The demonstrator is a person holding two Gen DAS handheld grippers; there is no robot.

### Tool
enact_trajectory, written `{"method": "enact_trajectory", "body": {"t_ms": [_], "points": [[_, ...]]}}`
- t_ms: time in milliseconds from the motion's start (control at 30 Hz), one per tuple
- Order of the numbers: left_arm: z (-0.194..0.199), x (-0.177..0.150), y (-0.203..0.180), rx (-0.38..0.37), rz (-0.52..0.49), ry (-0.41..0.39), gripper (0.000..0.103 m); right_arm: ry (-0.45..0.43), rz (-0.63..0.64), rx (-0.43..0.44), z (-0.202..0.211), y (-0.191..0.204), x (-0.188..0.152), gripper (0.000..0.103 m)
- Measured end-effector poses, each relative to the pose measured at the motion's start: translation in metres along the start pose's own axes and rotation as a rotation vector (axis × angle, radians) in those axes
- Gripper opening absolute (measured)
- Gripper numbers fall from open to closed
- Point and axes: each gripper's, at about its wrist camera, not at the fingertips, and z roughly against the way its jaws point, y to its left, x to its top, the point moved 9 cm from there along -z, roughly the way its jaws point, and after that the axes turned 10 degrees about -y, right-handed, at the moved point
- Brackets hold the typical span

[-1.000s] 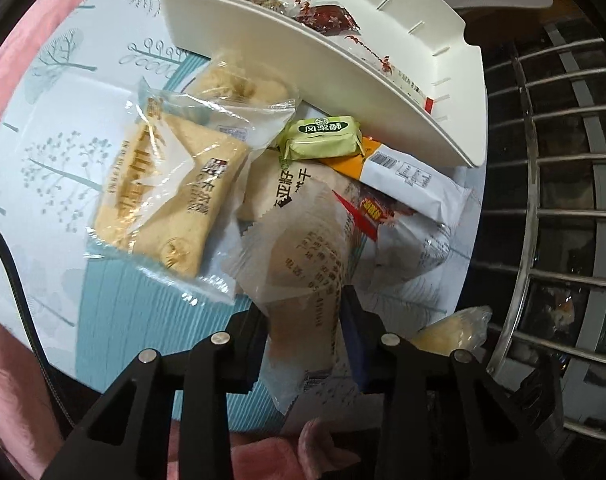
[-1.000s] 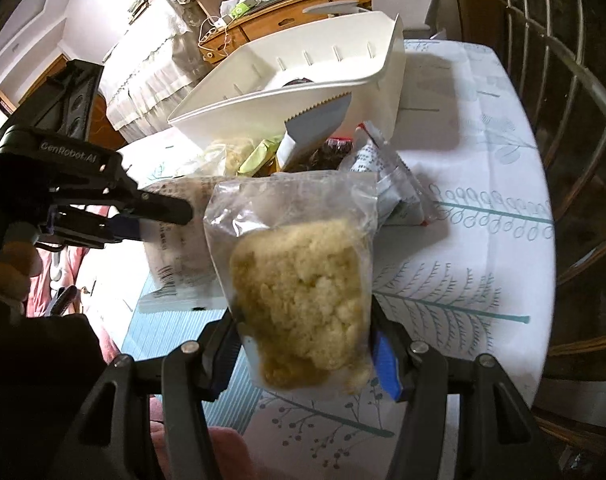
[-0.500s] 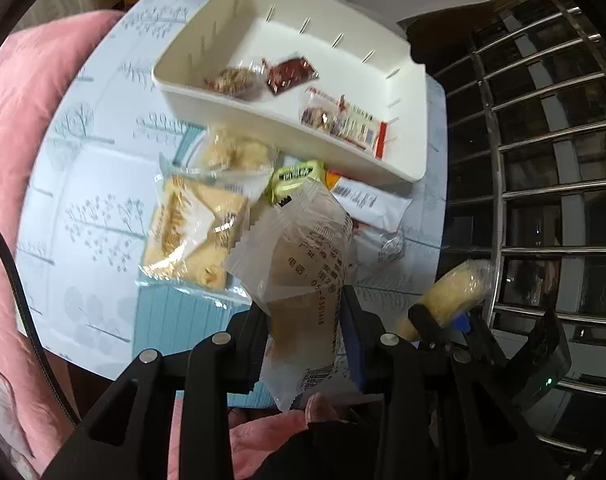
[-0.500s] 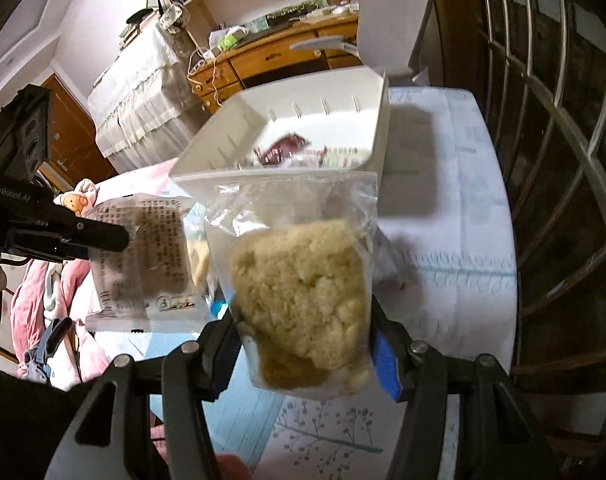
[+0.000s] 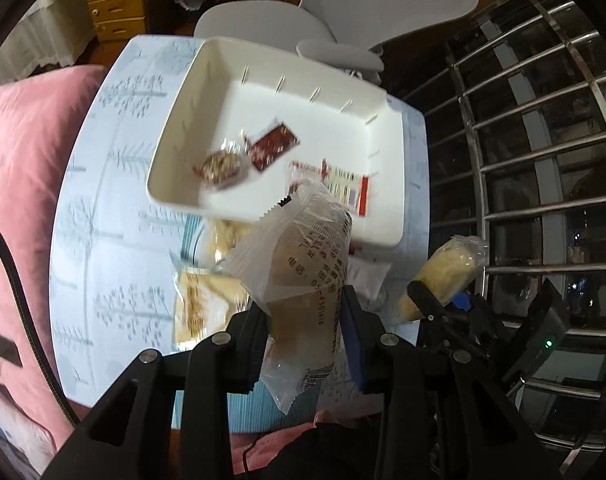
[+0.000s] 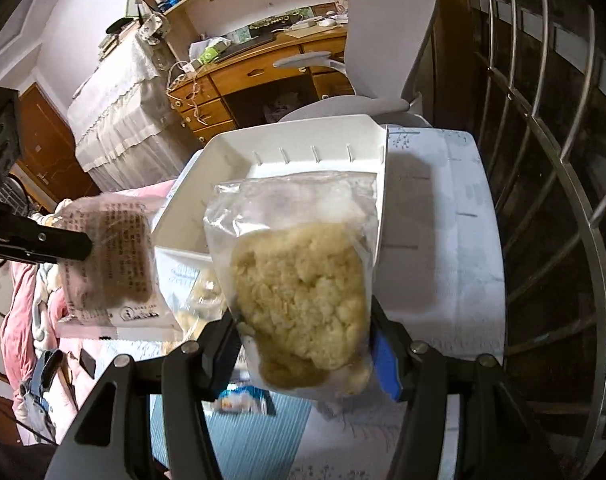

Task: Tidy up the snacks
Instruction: 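Carry the yellow bag with the right tool while the left tool carries the white pastry bag into the tray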

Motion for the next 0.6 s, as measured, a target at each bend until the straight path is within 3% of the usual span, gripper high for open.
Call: {"method": "enact_trajectory", "body": {"t_ms": [367,600], "points": [[-0.031,0.063,0.012,-0.039,-0.002,0.013,0.032,0.11,-0.251,-0.018,-0.065,-0.015,0.025,0.057],[-0.067,0.094,0.014,-0.05,-0.041,0.011,0.032,0.131,-0.411,-0.039,-0.099,-0.027,0.036,0.058]]}}
